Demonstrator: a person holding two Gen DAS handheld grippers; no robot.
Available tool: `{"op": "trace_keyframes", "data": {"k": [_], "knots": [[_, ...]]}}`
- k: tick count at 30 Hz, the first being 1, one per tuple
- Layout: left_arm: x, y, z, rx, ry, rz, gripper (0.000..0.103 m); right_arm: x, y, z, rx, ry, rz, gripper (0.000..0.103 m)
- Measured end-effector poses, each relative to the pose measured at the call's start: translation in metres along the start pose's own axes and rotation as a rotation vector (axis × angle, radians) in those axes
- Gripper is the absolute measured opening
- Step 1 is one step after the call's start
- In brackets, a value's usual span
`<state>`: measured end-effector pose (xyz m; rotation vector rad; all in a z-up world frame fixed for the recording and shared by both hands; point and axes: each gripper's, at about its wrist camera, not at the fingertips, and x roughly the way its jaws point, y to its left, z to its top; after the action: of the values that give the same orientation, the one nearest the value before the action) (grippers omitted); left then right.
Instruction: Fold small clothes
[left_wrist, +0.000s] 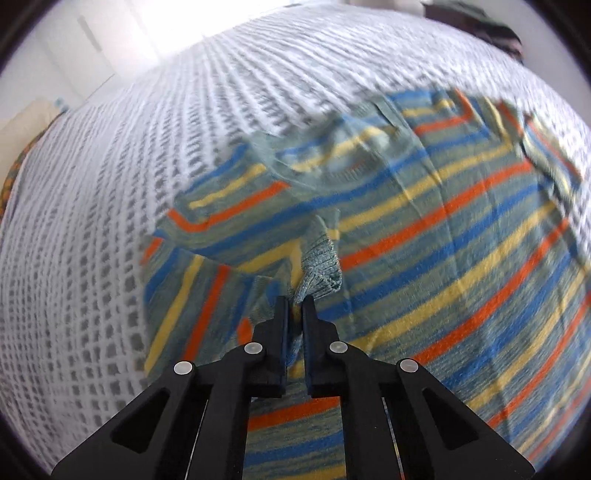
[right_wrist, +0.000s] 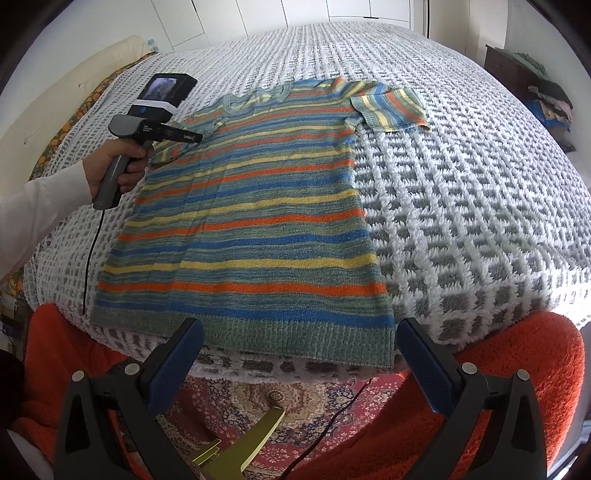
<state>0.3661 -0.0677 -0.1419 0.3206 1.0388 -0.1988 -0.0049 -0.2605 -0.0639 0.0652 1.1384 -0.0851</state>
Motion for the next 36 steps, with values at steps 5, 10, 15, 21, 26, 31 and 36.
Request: {"op": "trace_keyframes", "data": {"k": [5, 10, 15, 21, 26, 31, 36], "knots": [[-0.048, 0.159, -0.033, -0.533, -0.087, 0.066, 0.004, -0.004, 0.001, 0.000, -0.011, -0.017, -0.015, 0.103], [-0.028, 0.278, -0.126, -0.852, 0.075, 0.181, 0.007, -0.001, 0.007, -0.001, -0.032, -0.009, -0.018, 0.103], [-0.015, 0.291, -0.183, -0.937, 0.170, 0.194, 0.032, -0.003, 0.024, -0.001, -0.101, -0.020, -0.035, 0.103], [-0.020, 0.275, -0.184, -0.948, 0.120, 0.119, 0.050, -0.002, 0.033, -0.002, -0.129, -0.008, -0.033, 0.103], [-0.045, 0.224, -0.167, -0.795, 0.092, 0.101, 0.061, -0.028, -0.029, 0.056, 0.010, -0.189, 0.068, 0.103], [-0.083, 0.145, -0.190, -0.686, 0.064, 0.014, 0.071, 0.022, -0.109, 0.153, -0.056, -0.230, -0.065, 0.098], [-0.099, 0.095, -0.224, -0.660, 0.131, -0.006, 0.071, 0.109, -0.094, 0.205, -0.393, -0.149, -0.133, 0.083]]}}
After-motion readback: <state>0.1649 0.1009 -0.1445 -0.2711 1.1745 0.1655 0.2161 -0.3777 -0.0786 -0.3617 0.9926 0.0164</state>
